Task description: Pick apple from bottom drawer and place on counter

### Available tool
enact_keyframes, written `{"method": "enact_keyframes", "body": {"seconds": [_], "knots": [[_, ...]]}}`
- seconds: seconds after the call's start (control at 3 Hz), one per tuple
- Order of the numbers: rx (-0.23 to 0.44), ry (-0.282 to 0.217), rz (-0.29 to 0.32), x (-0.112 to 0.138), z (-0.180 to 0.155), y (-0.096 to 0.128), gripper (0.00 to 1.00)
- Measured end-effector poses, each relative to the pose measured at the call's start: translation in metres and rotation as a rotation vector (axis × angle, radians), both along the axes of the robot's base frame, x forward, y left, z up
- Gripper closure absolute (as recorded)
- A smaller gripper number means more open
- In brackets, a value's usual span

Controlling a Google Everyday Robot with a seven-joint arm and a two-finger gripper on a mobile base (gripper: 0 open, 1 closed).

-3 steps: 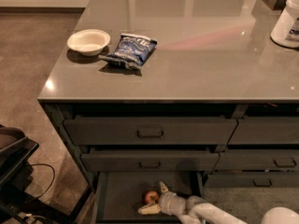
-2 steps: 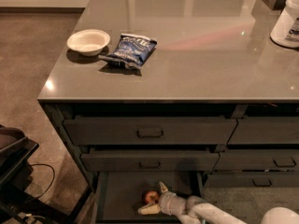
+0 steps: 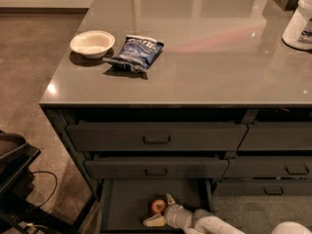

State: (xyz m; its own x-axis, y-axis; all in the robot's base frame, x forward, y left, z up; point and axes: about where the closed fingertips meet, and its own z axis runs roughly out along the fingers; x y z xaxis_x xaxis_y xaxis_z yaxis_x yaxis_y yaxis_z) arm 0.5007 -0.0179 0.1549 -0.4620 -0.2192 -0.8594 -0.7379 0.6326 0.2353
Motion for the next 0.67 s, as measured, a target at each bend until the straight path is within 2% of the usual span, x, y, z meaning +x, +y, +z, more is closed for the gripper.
{"method": "enact_keyframes", "body": {"seconds": [0.33,0.67], "knots": [[0.000,0.000,0.000,0.0000,0.0000,0.0000,0.18],[0.000,0.000,0.000,0.0000,0.0000,0.0001,0.42]]}}
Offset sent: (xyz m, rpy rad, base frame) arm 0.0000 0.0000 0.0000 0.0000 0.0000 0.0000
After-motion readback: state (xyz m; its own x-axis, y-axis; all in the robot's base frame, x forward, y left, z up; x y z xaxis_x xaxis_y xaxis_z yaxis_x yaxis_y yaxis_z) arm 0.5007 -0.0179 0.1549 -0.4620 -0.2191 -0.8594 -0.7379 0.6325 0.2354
